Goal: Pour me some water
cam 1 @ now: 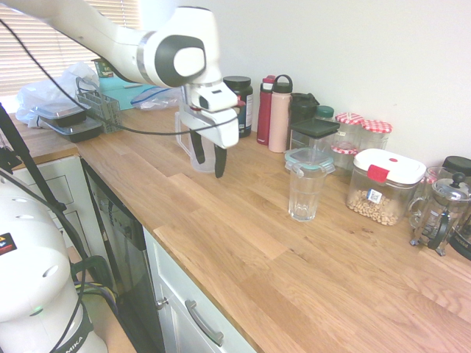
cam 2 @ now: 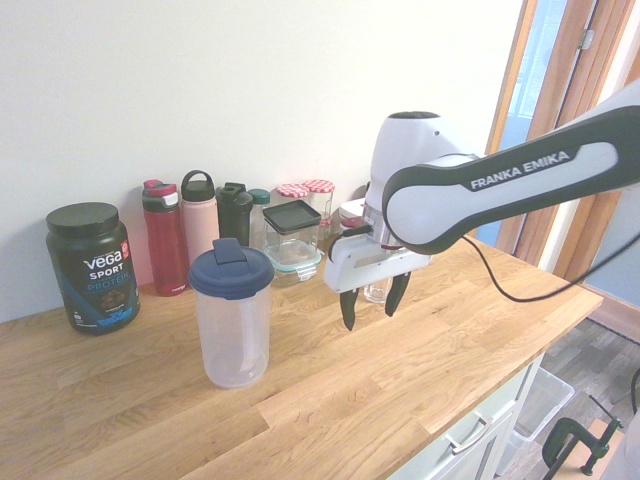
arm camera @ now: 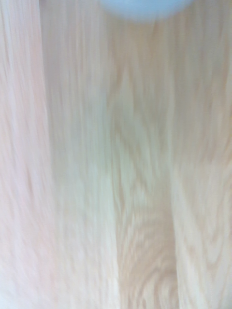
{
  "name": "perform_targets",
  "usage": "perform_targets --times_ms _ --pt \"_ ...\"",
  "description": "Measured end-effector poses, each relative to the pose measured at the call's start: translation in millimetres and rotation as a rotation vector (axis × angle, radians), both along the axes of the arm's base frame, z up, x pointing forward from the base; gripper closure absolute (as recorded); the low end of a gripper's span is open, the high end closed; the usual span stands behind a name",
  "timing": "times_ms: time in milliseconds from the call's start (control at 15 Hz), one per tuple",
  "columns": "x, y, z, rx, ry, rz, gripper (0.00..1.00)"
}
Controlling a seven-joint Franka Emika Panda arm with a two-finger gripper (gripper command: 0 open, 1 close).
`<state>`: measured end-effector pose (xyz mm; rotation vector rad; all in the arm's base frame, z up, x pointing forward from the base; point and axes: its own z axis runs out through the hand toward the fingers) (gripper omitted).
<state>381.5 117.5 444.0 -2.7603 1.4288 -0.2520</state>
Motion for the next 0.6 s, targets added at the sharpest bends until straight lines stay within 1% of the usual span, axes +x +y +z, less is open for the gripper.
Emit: perform_targets --times_ms 200,267,467,600 --pt "-23.4 63.6 10.7 -0.018 -0.053 -0.01 0.0" --pt "-27.1 81.8 16.2 -0.036 -0.086 -0.012 0.0" --pt "-32.7 140.5 30.4 -0.111 -0.193 0.007 0.0" --pt "-26.1 168.8 35.8 -0.131 -0.235 0.016 0.0"
